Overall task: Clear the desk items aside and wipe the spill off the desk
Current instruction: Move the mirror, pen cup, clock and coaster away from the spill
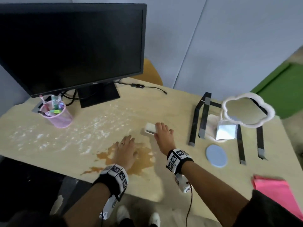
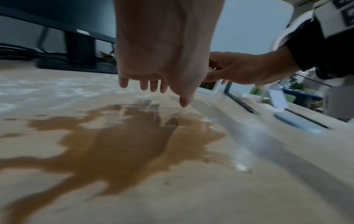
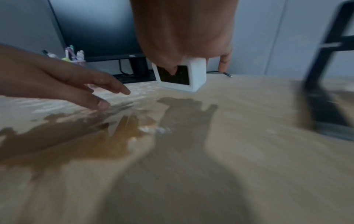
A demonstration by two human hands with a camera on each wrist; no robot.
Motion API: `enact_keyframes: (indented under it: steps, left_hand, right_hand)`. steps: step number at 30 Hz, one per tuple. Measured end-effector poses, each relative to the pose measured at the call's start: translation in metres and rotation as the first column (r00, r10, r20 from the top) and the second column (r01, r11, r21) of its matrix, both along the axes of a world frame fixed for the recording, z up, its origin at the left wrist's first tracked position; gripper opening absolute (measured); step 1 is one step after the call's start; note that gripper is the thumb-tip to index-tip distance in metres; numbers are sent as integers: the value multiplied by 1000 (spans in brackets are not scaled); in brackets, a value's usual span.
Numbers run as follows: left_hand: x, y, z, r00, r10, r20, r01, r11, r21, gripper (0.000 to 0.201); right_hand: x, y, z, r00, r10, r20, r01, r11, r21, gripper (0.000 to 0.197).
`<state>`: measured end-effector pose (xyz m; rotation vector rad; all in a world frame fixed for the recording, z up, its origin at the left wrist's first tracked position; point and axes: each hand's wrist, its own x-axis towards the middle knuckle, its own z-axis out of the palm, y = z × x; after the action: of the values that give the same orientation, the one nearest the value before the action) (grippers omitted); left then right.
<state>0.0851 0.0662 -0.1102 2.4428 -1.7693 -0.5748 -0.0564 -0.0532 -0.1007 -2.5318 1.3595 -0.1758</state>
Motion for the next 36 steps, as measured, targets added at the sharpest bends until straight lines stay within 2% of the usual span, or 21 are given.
enact_keyframes:
  steps: [4, 8, 11, 15, 22, 26, 28, 31, 36]
  left_hand:
    - [-62, -12, -2, 988, -155, 7, 155, 986, 60, 66]
    - [-111, -16, -7, 955, -296, 5, 294, 949, 111, 84]
    - [-138, -17, -12, 935, -352, -30, 353, 924, 149, 95]
    - [-159, -18, -18, 933, -358, -20, 357, 919, 166, 96]
    - [-165, -27, -18, 933, -360, -14, 357, 918, 173, 99]
    - [-165, -27, -18, 929, -371, -7, 367, 914, 174, 97]
    - [-162, -27, -16, 924, -382, -2, 377, 912, 162, 90]
    - [-150, -28, -13, 930, -367, 7, 364, 925, 110, 76]
    - [-95, -24, -8, 975, -220, 20, 219, 975, 30, 63]
  right_hand:
    - [-95, 18, -8, 991, -126, -53, 126, 992, -4, 30]
    - [-173, 34, -11, 959, -266, -101, 267, 964, 1, 29]
    - [-216, 43, -13, 931, -353, -96, 355, 935, 8, 27]
    - [-246, 54, -19, 923, -381, -62, 384, 922, 52, 21]
    - [-249, 58, -25, 908, -416, -45, 418, 905, 75, 22]
    - [-239, 53, -21, 915, -402, -37, 401, 916, -23, 33]
    - [-227, 48, -16, 935, -354, 20, 355, 934, -42, 36]
    - [-205, 38, -12, 968, -248, 49, 252, 963, -95, 29]
    - [-140, 22, -2, 996, -46, 71, 52, 994, -92, 37]
